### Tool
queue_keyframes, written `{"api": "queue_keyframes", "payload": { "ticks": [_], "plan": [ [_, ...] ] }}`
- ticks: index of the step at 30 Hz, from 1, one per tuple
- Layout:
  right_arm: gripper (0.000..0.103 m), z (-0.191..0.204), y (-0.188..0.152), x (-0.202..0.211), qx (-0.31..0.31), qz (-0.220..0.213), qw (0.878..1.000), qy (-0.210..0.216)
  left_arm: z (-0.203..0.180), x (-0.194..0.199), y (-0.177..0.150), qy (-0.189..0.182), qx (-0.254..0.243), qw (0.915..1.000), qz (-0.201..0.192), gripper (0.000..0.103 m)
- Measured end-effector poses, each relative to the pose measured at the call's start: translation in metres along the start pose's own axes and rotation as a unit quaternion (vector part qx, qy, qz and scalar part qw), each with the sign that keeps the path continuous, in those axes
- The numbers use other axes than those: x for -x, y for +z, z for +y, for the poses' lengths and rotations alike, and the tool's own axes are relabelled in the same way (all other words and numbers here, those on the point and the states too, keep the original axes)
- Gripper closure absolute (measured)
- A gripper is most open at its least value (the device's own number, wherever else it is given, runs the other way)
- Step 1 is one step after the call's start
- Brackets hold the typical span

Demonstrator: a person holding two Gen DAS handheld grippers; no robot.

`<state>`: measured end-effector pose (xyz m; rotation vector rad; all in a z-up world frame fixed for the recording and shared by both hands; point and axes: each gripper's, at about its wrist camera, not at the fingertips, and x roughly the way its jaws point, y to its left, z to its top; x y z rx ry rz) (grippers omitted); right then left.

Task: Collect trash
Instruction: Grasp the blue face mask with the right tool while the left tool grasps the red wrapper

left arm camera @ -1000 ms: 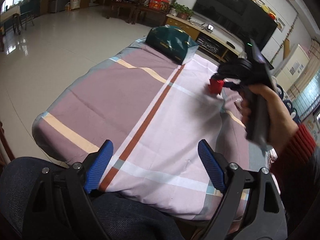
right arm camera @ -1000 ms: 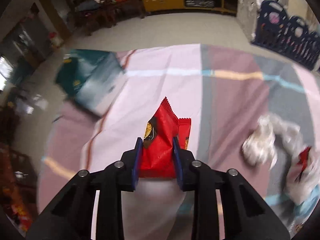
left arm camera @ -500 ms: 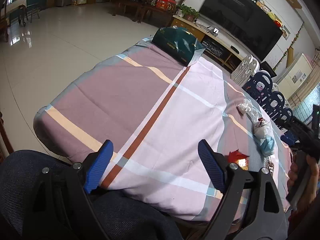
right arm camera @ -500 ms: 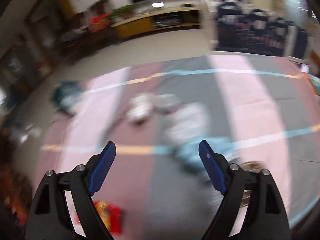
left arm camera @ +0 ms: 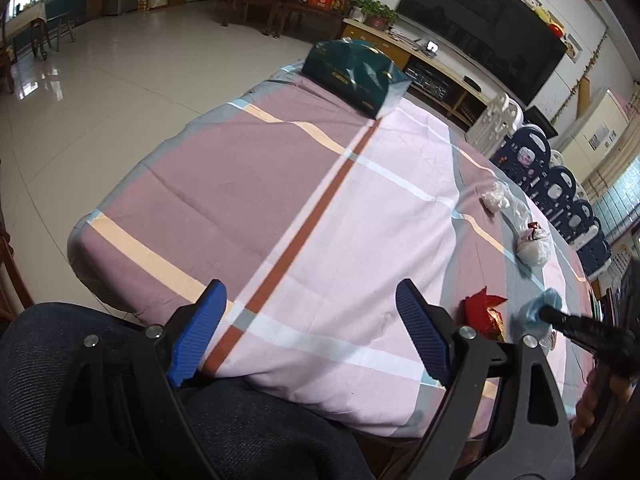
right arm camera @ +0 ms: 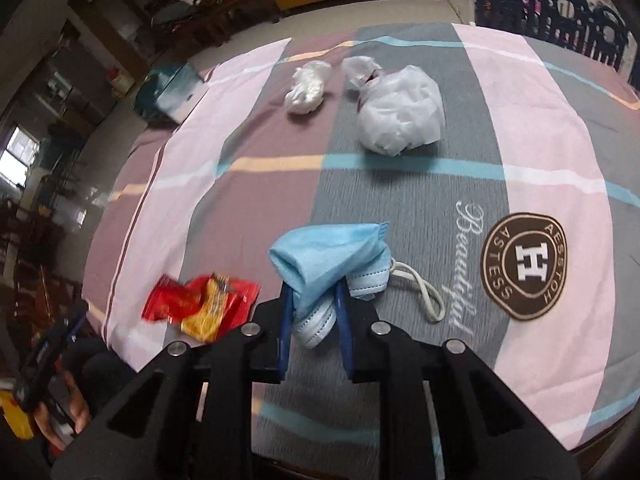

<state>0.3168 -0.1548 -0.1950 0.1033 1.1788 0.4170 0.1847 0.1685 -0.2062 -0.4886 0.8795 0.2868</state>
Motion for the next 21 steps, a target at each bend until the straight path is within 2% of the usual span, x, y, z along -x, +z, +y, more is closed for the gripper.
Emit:
{"api": "queue_keyframes", "payload": {
  "ticks": [2,4,5,7,10,14,16,17,18,19,21],
  "plan": [
    [0.072,0.006,-0.015,0.012,0.021,-0.001,0.999,-0.025,-0.013,-0.002,0.001,-0.025,-0.032,0.9991,0.012,0.017],
    [0.033,0.002,-0.032,0.031,0.013,-0.018,0.999,-0.044,-0.038,-0.001,0.001,-0.042,-0.088,0.9952,0.008,0.017],
    [0.029,-0.003,-0.04,0.041,-0.001,-0.033,0.998,-0.048,-0.049,0.001,0.0,-0.051,-0.108,0.9928,0.003,0.016],
    [0.028,-0.013,-0.055,0.057,-0.024,-0.052,0.998,-0.036,-0.073,0.0,-0.002,-0.077,-0.13,0.9885,0.007,0.013],
    [0.028,-0.028,-0.077,0.071,-0.059,-0.062,0.995,-0.043,-0.108,-0.02,-0.009,-0.111,-0.15,0.9806,0.059,0.012],
    [0.028,-0.042,-0.104,0.081,-0.098,-0.074,0.992,-0.04,-0.133,-0.054,-0.021,-0.125,-0.16,0.9731,0.109,0.012],
    [0.028,-0.046,-0.116,0.085,-0.127,-0.089,0.987,-0.038,-0.133,-0.065,-0.025,-0.131,-0.154,0.9718,0.122,0.03],
    [0.028,-0.048,-0.121,0.086,-0.14,-0.097,0.985,-0.037,-0.132,-0.069,-0.026,-0.136,-0.152,0.9708,0.126,0.045],
    [0.028,-0.048,-0.126,0.087,-0.153,-0.108,0.982,-0.032,-0.129,-0.071,-0.025,-0.149,-0.151,0.969,0.126,0.053],
    [0.027,-0.048,-0.129,0.085,-0.163,-0.116,0.979,-0.029,-0.127,-0.069,-0.025,-0.158,-0.149,0.9682,0.123,0.06],
    [0.027,-0.044,-0.131,0.076,-0.179,-0.119,0.976,-0.029,-0.125,-0.063,-0.024,-0.149,-0.16,0.9699,0.107,0.068]
  ]
}}
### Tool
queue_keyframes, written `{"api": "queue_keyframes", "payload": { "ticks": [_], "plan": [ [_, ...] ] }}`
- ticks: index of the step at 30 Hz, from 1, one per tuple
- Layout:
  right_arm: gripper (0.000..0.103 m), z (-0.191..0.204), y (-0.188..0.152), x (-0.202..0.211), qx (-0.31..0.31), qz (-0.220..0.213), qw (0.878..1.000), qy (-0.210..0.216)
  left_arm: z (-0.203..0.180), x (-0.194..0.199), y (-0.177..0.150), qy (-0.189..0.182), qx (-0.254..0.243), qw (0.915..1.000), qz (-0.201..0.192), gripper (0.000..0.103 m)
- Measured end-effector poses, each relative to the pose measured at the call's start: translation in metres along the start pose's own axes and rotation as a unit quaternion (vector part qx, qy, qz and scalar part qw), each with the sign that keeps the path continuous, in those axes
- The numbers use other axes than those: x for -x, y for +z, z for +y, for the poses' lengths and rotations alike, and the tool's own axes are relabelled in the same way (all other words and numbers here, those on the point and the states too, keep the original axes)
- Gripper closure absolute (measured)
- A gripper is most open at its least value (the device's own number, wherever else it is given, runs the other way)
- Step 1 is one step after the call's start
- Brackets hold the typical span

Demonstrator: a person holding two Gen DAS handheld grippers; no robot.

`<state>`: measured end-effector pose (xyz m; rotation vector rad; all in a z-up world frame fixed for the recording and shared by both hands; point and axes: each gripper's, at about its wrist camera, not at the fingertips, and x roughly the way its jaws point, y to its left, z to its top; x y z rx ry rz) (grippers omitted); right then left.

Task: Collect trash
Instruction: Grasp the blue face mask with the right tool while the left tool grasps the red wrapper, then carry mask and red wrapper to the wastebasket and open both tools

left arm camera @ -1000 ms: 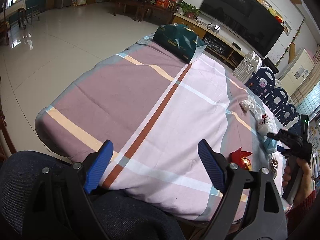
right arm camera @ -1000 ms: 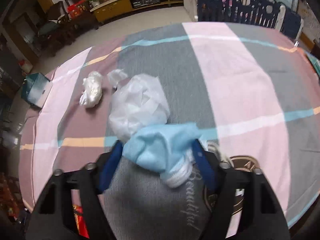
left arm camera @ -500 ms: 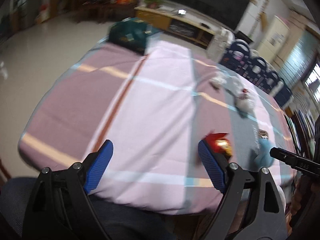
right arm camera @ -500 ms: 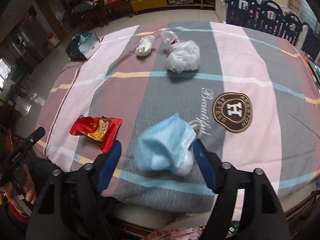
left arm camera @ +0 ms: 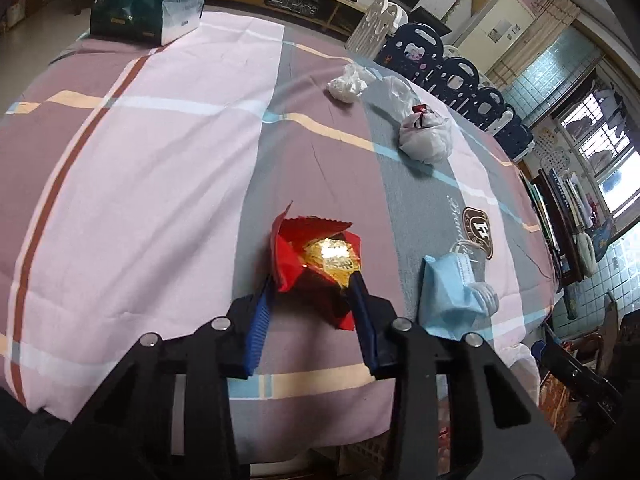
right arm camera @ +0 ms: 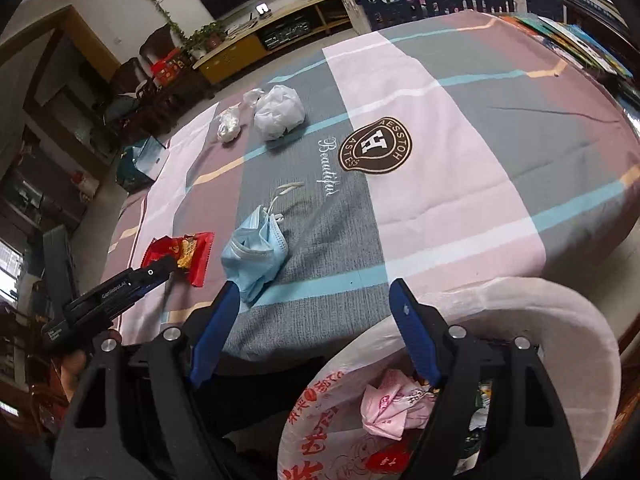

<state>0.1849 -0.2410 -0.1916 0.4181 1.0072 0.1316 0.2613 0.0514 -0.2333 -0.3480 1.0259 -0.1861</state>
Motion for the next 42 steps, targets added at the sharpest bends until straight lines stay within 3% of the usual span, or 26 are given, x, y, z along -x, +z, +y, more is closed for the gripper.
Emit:
{"api": "queue_keyframes", "payload": {
  "ticks": [2,7,10,17,18,22,23,27,34,40,42],
  "plan": [
    [0.027,0.011,-0.002,-0.01,0.008,0.011,1.0,-0.015,0.002,0.007,-0.004,0.012,-0.008,0.9999,-0.008,0.072],
    [0.027,0.056,0.001,-0.024,0.078,0.003,0.996,-0.044,0.021,0.044,-0.022,0.003,0.01,0.9992,-0.038,0.074],
    [0.027,0.076,0.01,-0.046,0.106,-0.003,0.992,-0.071,0.026,0.053,-0.032,-0.012,0.02,0.999,-0.037,0.074],
    [0.027,0.101,0.016,-0.103,0.141,0.025,0.981,-0.132,0.022,0.052,-0.037,0.001,0.006,0.9996,-0.028,0.074],
    [0.031,0.103,0.014,-0.107,0.144,0.028,0.98,-0.135,0.024,0.052,-0.037,0.001,0.009,0.9996,-0.027,0.074],
    [0.072,0.103,0.005,-0.113,0.154,0.037,0.979,-0.13,0.025,0.049,-0.036,0.004,0.012,0.9997,-0.021,0.075],
    [0.078,0.103,0.004,-0.11,0.151,0.037,0.98,-0.121,0.025,0.049,-0.036,0.004,0.011,0.9997,-0.021,0.075],
    [0.082,0.1,-0.001,-0.078,0.134,0.011,0.987,-0.085,0.025,0.05,-0.037,-0.005,0.009,0.9997,-0.023,0.075],
    [0.082,0.065,-0.013,0.033,0.095,-0.06,0.993,-0.031,0.022,0.061,-0.04,-0.016,0.014,0.9994,-0.026,0.076],
    [0.082,0.01,-0.031,0.113,0.078,-0.082,0.992,-0.061,-0.024,0.098,-0.055,-0.071,-0.026,0.9965,-0.036,0.076],
    [0.082,-0.007,-0.041,0.135,0.072,-0.082,0.991,-0.073,-0.048,0.112,-0.059,-0.106,-0.044,0.9927,-0.035,0.076]
  ]
}}
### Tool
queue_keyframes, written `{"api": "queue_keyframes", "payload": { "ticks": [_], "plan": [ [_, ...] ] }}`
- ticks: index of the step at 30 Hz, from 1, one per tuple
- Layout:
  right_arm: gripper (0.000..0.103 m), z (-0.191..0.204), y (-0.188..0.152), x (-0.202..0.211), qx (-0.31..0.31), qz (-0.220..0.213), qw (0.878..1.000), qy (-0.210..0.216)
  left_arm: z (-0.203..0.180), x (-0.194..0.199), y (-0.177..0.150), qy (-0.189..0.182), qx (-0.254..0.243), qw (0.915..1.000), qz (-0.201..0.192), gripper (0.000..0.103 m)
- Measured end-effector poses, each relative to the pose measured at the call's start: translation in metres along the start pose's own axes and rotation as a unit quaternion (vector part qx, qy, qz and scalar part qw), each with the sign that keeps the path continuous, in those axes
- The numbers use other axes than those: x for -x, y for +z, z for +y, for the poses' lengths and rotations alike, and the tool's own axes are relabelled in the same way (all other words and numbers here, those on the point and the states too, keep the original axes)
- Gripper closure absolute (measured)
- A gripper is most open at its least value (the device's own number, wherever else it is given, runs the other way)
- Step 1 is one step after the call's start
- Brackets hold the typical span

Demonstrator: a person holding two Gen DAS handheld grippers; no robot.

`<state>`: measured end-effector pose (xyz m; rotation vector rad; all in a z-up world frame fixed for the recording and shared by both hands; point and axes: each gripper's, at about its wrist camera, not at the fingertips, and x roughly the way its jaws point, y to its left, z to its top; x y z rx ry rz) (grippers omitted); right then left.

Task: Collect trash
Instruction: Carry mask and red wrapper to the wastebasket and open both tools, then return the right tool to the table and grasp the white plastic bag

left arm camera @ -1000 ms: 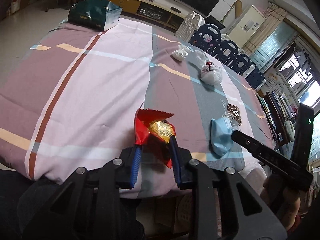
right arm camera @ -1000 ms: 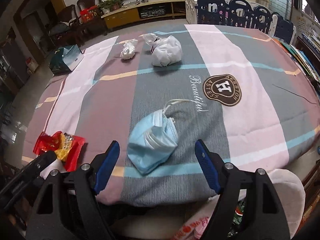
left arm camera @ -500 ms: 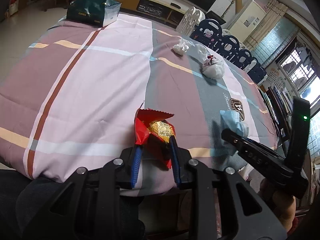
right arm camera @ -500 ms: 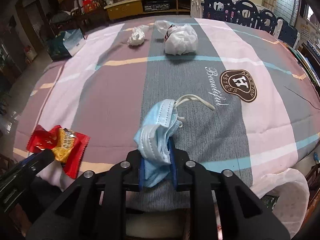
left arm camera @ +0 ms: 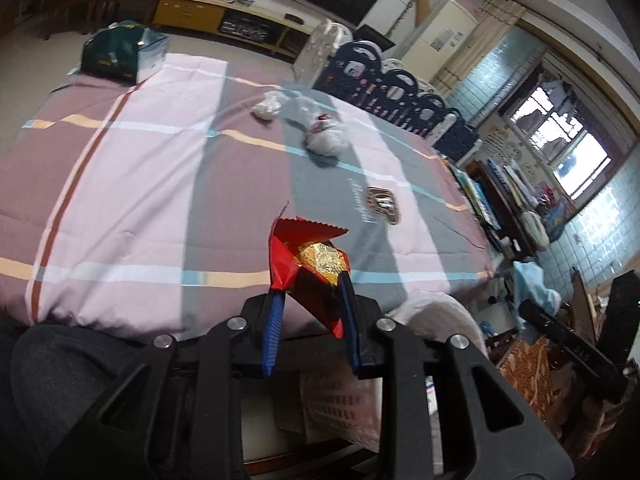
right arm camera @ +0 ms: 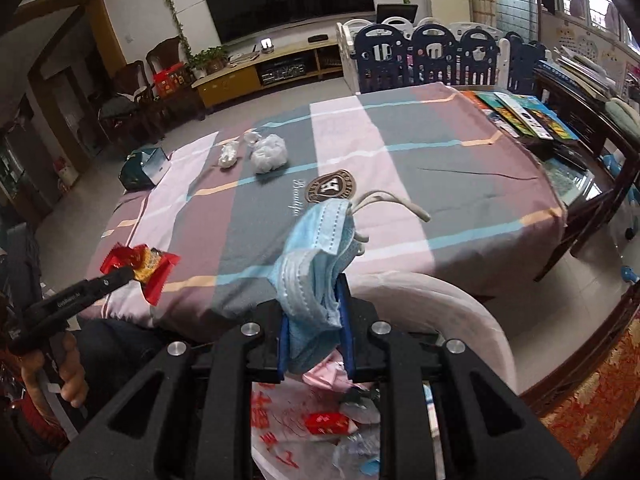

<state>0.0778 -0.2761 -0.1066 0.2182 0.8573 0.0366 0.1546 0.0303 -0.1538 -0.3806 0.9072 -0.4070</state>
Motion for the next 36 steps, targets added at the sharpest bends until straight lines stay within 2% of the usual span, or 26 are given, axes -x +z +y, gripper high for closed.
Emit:
{"api": "queue_keyframes", "payload": {
  "ticks": [2,4,7,9,15,17,19,21,22,24,26,28,30,33,36],
  "plan": [
    [0.082,-0.014,-0.01,0.015,-0.001,-0.001,1.0,-0.011,-0.03,0.005,-0.003,-0.045,-0.019,0.9988,0.008,0.076],
    [0.082,-0.026,-0.018,0.028,-0.005,-0.004,1.0,-0.015,-0.056,0.004,-0.009,-0.071,-0.044,0.9963,0.021,0.076],
    [0.082,-0.041,-0.032,0.03,-0.018,0.005,1.0,-0.01,-0.096,-0.007,-0.024,-0.084,-0.099,0.9902,0.05,0.076],
    [0.082,-0.052,-0.044,0.021,-0.038,0.026,0.999,-0.002,-0.111,-0.017,-0.034,-0.097,-0.118,0.9853,0.076,0.076],
    [0.08,-0.071,-0.076,-0.007,-0.079,0.084,0.993,-0.004,-0.143,-0.049,-0.063,-0.089,-0.176,0.9708,0.136,0.075],
    [0.072,-0.078,-0.08,-0.007,-0.088,0.089,0.992,-0.015,-0.15,-0.056,-0.07,-0.084,-0.192,0.9664,0.149,0.074],
    [0.043,-0.082,-0.079,-0.005,-0.096,0.085,0.991,-0.028,-0.152,-0.061,-0.076,-0.082,-0.203,0.9628,0.158,0.074],
    [0.032,-0.086,-0.078,0.0,-0.107,0.071,0.991,-0.036,-0.156,-0.064,-0.082,-0.075,-0.219,0.9586,0.165,0.068],
    [0.032,-0.087,-0.077,0.003,-0.111,0.065,0.991,-0.034,-0.158,-0.066,-0.084,-0.073,-0.227,0.9569,0.166,0.066],
    [0.031,-0.09,-0.074,0.007,-0.119,0.058,0.991,-0.034,-0.161,-0.065,-0.09,-0.065,-0.245,0.9534,0.163,0.047],
    [0.029,-0.094,-0.073,0.011,-0.124,0.05,0.99,-0.039,-0.165,-0.063,-0.097,-0.061,-0.263,0.9494,0.161,0.036],
    [0.028,-0.096,-0.072,0.014,-0.13,0.043,0.99,-0.038,-0.169,-0.06,-0.103,-0.057,-0.285,0.9432,0.161,0.034],
    [0.028,-0.097,-0.07,0.014,-0.133,0.041,0.99,-0.037,-0.173,-0.056,-0.106,-0.043,-0.303,0.9407,0.146,0.029],
    [0.027,-0.095,-0.07,0.012,-0.131,0.04,0.99,-0.038,-0.172,-0.047,-0.103,-0.011,-0.309,0.9449,0.109,0.023],
    [0.027,-0.091,-0.07,0.008,-0.128,0.045,0.99,-0.037,-0.164,-0.038,-0.094,0.017,-0.298,0.9515,0.074,0.022]
  ]
}}
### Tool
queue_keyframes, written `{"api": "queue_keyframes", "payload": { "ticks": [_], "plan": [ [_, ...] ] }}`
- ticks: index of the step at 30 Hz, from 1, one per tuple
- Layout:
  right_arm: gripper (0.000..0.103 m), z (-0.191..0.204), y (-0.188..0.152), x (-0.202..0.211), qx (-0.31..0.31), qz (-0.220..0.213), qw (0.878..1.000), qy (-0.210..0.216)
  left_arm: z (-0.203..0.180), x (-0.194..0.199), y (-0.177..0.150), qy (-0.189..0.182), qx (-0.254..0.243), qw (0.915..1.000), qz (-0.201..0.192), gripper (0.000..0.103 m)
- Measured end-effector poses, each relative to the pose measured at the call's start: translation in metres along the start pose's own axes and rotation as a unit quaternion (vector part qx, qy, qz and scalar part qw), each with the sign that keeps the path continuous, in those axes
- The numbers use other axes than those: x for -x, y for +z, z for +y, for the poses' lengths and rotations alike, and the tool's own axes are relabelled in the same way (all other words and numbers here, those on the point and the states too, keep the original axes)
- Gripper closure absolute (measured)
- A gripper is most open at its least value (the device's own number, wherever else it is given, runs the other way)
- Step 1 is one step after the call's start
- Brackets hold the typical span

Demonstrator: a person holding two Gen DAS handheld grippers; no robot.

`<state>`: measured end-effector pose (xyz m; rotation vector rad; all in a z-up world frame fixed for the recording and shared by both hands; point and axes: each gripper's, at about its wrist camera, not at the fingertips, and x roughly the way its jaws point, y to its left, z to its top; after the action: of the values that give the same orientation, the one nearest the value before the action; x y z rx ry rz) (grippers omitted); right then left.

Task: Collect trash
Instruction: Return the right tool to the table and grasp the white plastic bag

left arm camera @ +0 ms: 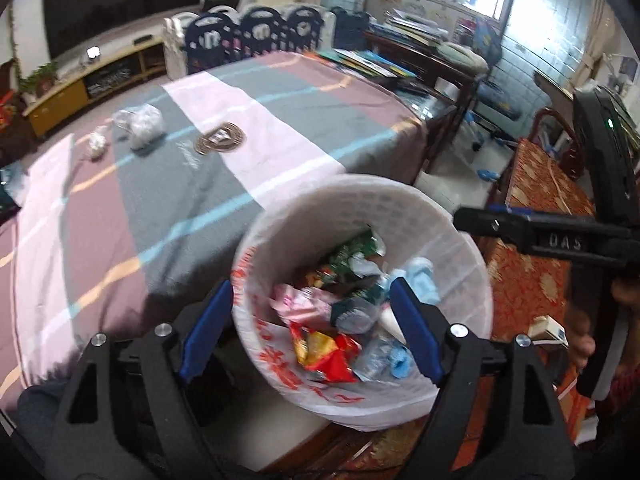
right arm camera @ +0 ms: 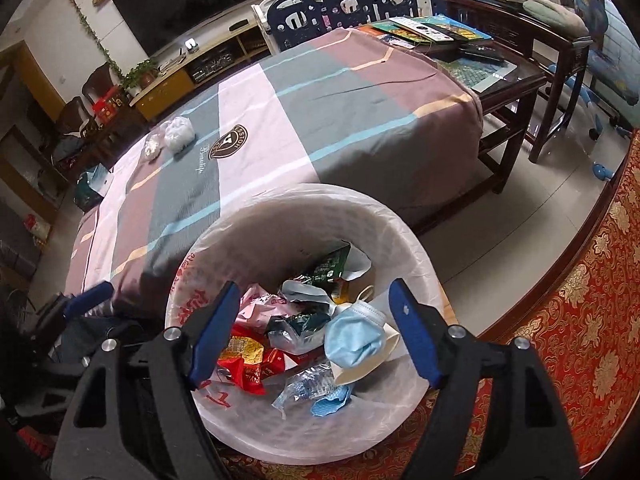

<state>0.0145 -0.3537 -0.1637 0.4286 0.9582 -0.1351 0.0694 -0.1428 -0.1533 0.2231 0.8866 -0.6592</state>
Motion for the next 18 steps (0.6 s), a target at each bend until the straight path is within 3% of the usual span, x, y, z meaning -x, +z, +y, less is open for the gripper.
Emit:
{"api": "queue_keyframes", "payload": {
  "ticks": [8,10,15,18],
  "plan": [
    [0.027,0.02,-0.002,-0.008,0.019,0.01,1.0,0.006,0.034,0.023,0.008,0.065,0.049,0.9957,-0.045,0.021],
    [0.027,0.028,0.0,-0.011,0.023,0.008,1.0,0.012,0.046,0.027,0.009,0.099,0.061,0.9919,-0.051,0.021],
    [0.027,0.065,0.022,-0.026,0.04,0.001,0.998,0.051,0.105,0.041,0.01,0.211,0.131,0.9666,-0.063,0.022],
    [0.027,0.107,0.049,-0.041,0.066,-0.014,0.995,0.078,0.154,0.051,0.004,0.243,0.194,0.948,-0.066,0.027]
  ]
}}
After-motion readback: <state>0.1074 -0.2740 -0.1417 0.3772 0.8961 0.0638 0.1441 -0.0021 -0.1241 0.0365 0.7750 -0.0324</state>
